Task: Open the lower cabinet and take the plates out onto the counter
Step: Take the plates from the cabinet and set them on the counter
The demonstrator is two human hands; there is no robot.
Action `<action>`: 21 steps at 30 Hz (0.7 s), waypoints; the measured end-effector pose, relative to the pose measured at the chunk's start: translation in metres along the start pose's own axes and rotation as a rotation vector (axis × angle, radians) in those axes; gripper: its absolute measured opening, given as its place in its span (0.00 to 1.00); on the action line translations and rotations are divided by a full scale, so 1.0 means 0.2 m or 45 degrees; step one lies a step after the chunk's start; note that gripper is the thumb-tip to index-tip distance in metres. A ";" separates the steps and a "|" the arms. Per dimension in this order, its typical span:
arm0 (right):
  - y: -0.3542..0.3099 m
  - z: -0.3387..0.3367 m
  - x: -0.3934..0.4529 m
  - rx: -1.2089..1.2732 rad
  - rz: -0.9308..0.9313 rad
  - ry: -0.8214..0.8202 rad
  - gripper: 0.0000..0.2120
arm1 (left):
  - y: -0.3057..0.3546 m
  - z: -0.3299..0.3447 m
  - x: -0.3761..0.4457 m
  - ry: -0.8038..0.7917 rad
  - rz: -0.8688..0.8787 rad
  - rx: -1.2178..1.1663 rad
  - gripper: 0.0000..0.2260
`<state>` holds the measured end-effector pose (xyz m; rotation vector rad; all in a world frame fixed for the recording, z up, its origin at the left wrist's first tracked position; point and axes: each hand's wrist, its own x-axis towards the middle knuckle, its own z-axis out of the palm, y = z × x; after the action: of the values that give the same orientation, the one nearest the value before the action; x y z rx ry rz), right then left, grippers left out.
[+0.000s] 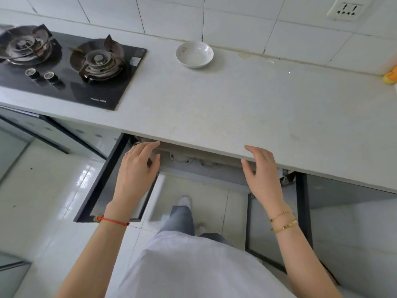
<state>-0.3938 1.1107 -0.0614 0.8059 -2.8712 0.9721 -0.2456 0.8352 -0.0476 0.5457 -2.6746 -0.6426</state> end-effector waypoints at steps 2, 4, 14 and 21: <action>0.00 -0.01 -0.13 -0.004 0.005 -0.024 0.17 | 0.01 -0.03 -0.15 0.006 0.017 0.032 0.14; -0.01 -0.02 -0.24 -0.003 0.001 -0.044 0.17 | 0.01 -0.05 -0.28 -0.007 0.026 0.050 0.13; -0.08 0.02 -0.62 -0.024 -0.004 -0.054 0.16 | 0.00 -0.16 -0.70 -0.022 -0.058 0.037 0.13; -0.17 0.08 -0.80 -0.017 0.022 -0.038 0.16 | -0.06 -0.25 -0.86 -0.011 -0.056 0.002 0.13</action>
<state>-0.2368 1.1528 -0.0818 0.8024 -2.9115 0.9498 -0.0728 0.8826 -0.0497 0.6056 -2.6779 -0.6564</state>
